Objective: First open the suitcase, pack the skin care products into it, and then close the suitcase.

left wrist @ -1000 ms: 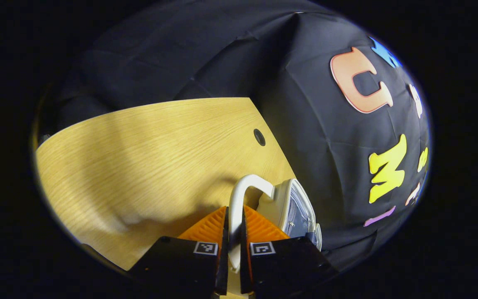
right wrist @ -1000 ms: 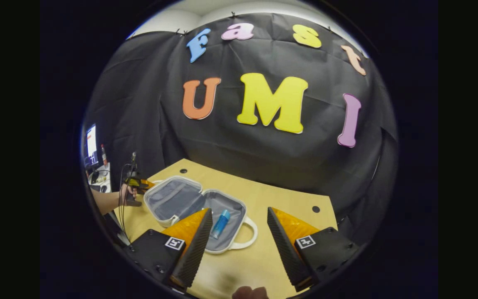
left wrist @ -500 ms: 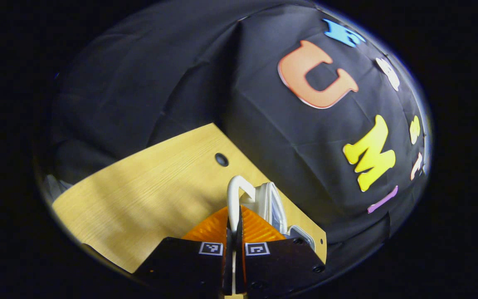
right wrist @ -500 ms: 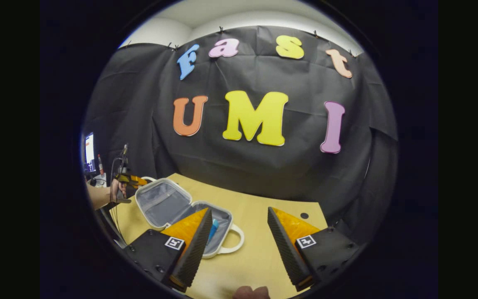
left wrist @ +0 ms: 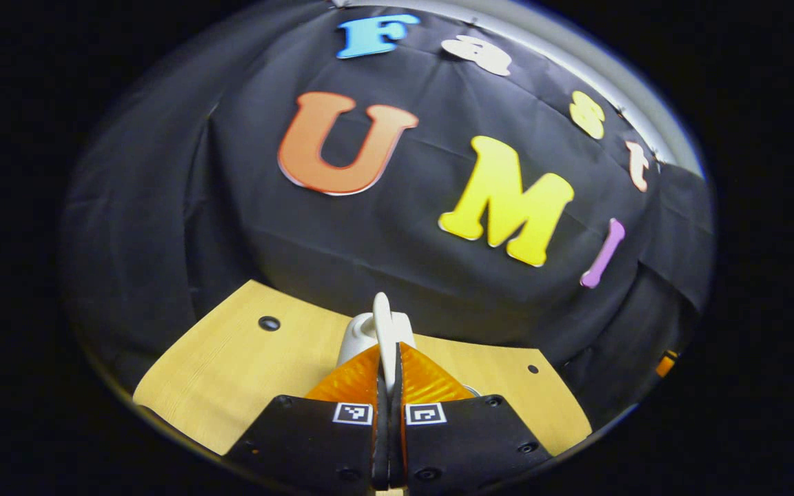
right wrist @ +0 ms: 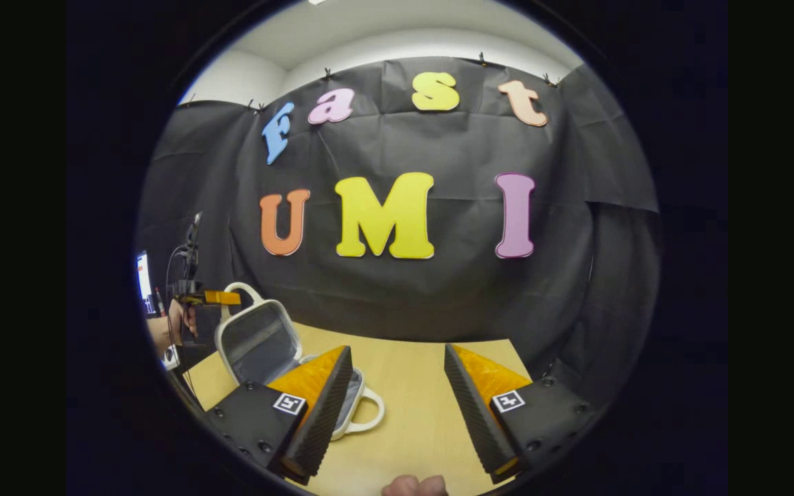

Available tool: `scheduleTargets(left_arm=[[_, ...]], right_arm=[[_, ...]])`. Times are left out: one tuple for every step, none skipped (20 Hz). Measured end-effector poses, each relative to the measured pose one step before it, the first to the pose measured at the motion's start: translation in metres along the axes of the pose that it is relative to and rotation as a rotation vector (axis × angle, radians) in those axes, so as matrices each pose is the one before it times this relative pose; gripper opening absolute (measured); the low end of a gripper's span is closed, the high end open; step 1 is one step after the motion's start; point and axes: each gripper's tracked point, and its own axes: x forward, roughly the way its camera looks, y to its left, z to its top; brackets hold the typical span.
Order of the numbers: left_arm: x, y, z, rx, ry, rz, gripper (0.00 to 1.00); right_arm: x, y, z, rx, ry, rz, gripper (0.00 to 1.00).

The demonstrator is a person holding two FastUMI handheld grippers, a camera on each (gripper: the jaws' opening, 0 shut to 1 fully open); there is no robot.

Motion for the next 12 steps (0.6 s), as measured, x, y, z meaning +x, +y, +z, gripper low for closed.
scheduleTargets(left_arm=[[0.00208, -0.02079, -0.00201, 0.02456, -0.00476, -0.00210, 0.04], [0.00290, -0.01968, -0.00510, 0.02638, -0.00051, -0.00648, 0.03], [0.00255, -0.02074, -0.00740, 0.02741, 0.00505, -0.00708, 0.04], [0.00196, -0.01732, -0.00842, 0.03544, 0.00678, -0.00435, 0.03], [0.00436, -0.01872, -0.00706, 0.04568, 0.01014, -0.00565, 0.03], [0.00540, -0.01497, -0.00588, 0.04293, 0.00623, -0.00002, 0.03], [0.00672, -0.01463, -0.00476, 0.03705, 0.00945, -0.00004, 0.04], [0.00501, -0.01451, -0.00696, 0.03188, 0.00877, -0.00612, 0.04], [0.00415, -0.01504, -0.01001, 0.03126, 0.01067, -0.00765, 0.04], [0.00460, -0.01156, -0.00958, 0.05250, 0.01588, 0.00518, 0.04], [0.00412, -0.00789, -0.00790, 0.04344, 0.01245, 0.02073, 0.04], [0.00572, -0.01000, -0.00678, 0.02400, 0.00944, 0.00600, 0.04]], right_arm=[[-0.00122, -0.00665, 0.00203, 0.00646, -0.00932, -0.00719, 0.78], [-0.00111, -0.00555, 0.00254, 0.00161, -0.00817, -0.00807, 0.80], [-0.00092, -0.00723, 0.00137, -0.00143, -0.00562, -0.01049, 0.77], [0.00293, -0.01085, 0.00051, -0.00132, 0.00135, -0.01085, 0.79], [0.00063, -0.00858, 0.00055, 0.00286, 0.00238, -0.01100, 0.79], [0.00043, -0.01090, 0.00124, -0.00056, 0.00436, -0.01378, 0.79], [-0.00081, -0.01085, -0.00039, -0.00405, 0.00205, -0.01755, 0.79], [-0.00060, -0.00926, -0.00153, -0.00531, 0.00357, -0.01349, 0.80], [-0.00234, -0.01042, -0.00205, -0.00389, 0.00524, -0.01562, 0.80], [-0.00119, -0.00892, -0.00177, -0.00240, 0.00343, -0.01068, 0.77], [-0.00017, -0.00871, -0.00258, -0.00271, 0.00532, -0.01238, 0.79], [-0.00096, -0.00879, -0.00292, -0.00366, 0.01015, -0.01288, 0.79]])
